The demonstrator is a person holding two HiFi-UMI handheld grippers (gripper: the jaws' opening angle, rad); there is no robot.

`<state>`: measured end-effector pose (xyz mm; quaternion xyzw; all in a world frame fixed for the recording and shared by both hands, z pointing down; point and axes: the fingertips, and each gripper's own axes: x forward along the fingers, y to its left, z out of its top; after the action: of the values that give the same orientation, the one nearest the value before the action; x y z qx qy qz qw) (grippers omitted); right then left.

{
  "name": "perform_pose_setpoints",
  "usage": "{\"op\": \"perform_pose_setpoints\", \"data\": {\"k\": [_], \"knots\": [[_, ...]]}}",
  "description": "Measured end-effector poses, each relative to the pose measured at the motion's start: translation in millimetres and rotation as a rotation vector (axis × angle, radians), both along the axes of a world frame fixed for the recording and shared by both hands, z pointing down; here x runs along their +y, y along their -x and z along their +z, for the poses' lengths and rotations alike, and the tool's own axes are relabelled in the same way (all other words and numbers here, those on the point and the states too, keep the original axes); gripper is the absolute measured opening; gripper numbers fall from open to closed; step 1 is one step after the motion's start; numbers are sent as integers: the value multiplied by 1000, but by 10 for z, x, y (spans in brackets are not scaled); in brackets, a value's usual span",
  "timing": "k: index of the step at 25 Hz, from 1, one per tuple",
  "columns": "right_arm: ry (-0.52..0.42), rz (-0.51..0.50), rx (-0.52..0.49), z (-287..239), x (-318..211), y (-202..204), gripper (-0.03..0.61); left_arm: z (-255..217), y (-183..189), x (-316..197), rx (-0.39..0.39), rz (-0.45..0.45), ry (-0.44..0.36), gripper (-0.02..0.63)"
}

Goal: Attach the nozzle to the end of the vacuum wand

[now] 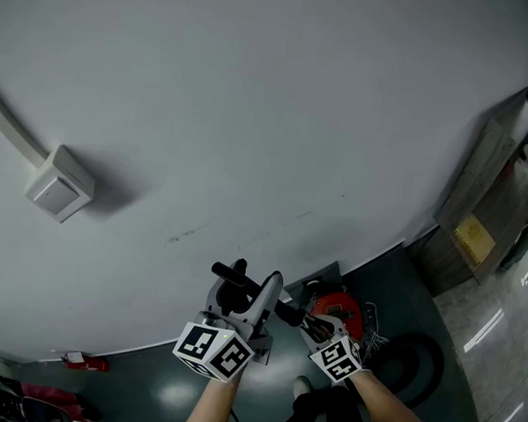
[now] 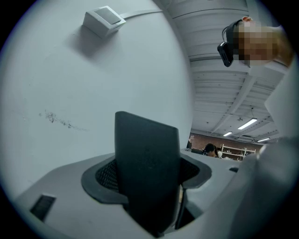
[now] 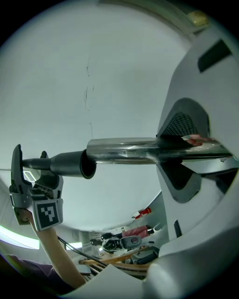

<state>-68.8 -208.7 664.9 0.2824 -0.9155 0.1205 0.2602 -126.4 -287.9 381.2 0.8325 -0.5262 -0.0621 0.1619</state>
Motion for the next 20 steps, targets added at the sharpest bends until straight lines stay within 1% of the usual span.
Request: {"op": "perform_pose_setpoints", "data": {"k": [5,7,11,20], "knots": [[-5,-3,0,-7,60,-1,153,36,-66,-49,4,4,-3,327],[-8,-2,-1,-15,67,-6,153,71,-61,-78,19,4,6,327],[-20,-1,-5,-33,70,-32,153,125,8,-165,81,15,40,327],[-42,-30,-2,-21,168,-29,152,327,170,-304,214,47,150,327]]}}
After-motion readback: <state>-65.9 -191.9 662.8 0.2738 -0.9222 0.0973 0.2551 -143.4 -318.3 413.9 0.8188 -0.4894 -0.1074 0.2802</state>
